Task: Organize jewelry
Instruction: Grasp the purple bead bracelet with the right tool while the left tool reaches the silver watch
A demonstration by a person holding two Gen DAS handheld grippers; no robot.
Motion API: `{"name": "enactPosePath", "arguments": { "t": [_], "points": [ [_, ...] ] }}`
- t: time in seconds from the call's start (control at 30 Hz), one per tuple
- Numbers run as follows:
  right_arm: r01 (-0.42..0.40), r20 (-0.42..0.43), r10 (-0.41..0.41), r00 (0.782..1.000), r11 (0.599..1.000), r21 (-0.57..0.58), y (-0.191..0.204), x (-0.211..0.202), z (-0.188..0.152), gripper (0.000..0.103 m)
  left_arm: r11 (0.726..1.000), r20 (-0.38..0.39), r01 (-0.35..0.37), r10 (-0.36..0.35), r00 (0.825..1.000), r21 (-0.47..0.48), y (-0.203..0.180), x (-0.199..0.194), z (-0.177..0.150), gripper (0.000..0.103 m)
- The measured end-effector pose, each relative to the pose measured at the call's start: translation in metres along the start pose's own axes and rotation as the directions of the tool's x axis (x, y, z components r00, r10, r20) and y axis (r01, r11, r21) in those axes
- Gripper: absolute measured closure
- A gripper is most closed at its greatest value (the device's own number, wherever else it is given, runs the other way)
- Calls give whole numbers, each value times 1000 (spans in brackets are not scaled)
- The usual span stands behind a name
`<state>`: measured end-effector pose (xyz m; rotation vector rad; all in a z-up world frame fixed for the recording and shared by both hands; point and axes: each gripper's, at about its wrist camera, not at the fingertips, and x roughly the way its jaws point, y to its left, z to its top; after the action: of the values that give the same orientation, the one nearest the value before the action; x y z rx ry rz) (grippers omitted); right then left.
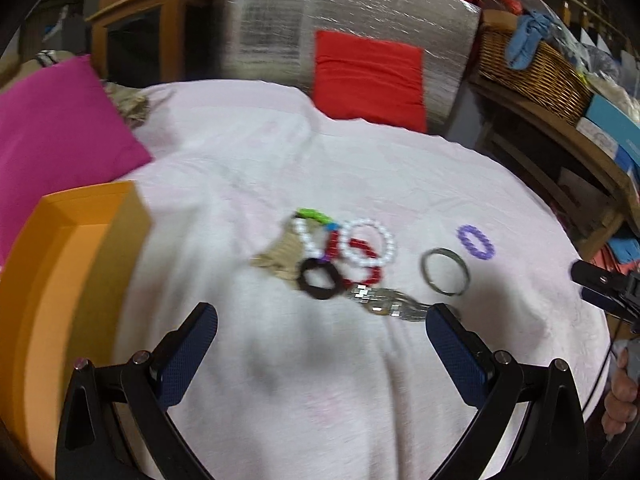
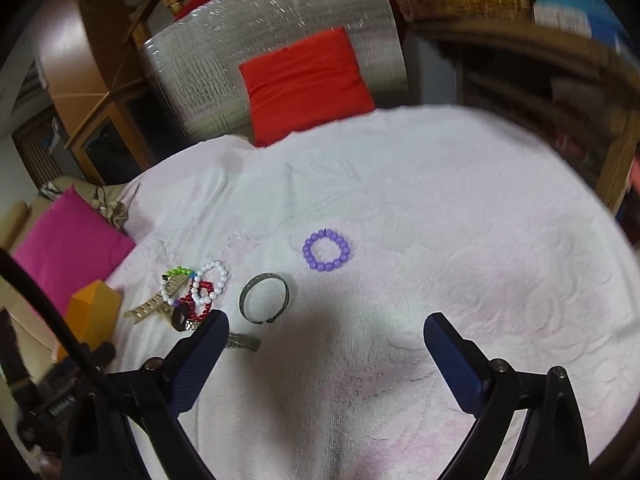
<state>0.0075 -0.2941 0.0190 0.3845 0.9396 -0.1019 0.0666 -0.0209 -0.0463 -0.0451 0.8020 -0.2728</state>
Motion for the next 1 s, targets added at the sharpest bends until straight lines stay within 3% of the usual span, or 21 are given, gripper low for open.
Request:
{"name": "enactPosePath", "arguments": {
  "t": [0.07, 0.2, 0.27, 0.37, 0.43, 0.5, 0.57, 0.7, 0.77, 1.0],
  "points": [
    [-4, -22, 4, 1000, 1000, 24, -7, 7, 4, 12, 1000, -3, 13, -13, 1000, 22, -10, 7, 1, 0],
    [9, -27, -8, 1000, 999, 49, -18, 18, 13, 13, 996, 15, 23, -24, 1000, 83, -32, 26, 10, 0],
    [6, -35, -5, 999, 999, 44, -21, 23, 15, 15, 995, -11, 26, -25, 1000, 98, -39, 41, 14, 6],
    [-6, -42, 7, 999, 999, 35, -25, 31, 20, 21, 995, -86, 50, -43, 995, 88, -43, 67, 15, 30],
    [-26, -50, 28, 998, 999, 36, -30, 37, 26, 25, 994, -155, 101, -94, 984, 42, -42, 83, 14, 53],
    [-66, -55, 69, 996, 996, 57, -36, 44, 33, 31, 992, -187, 128, -124, 975, 12, -44, 91, 12, 54],
    [-101, -62, 106, 992, 992, 80, -42, 54, 41, 38, 992, -181, 124, -117, 977, 31, -50, 92, 10, 56],
    [-148, -104, 160, 982, 982, 114, -43, 86, 53, 50, 986, -187, 150, -135, 973, 67, -59, 92, 7, 91],
    [-126, -124, 136, 983, 988, 85, -36, 103, 56, 55, 980, -222, 184, -163, 961, 74, -63, 95, 3, 93],
    [-1, -131, 0, 991, 1000, -9, -16, 140, 58, 59, 971, -241, 222, -196, 951, 88, -62, 94, -3, 96]
  ]
}}
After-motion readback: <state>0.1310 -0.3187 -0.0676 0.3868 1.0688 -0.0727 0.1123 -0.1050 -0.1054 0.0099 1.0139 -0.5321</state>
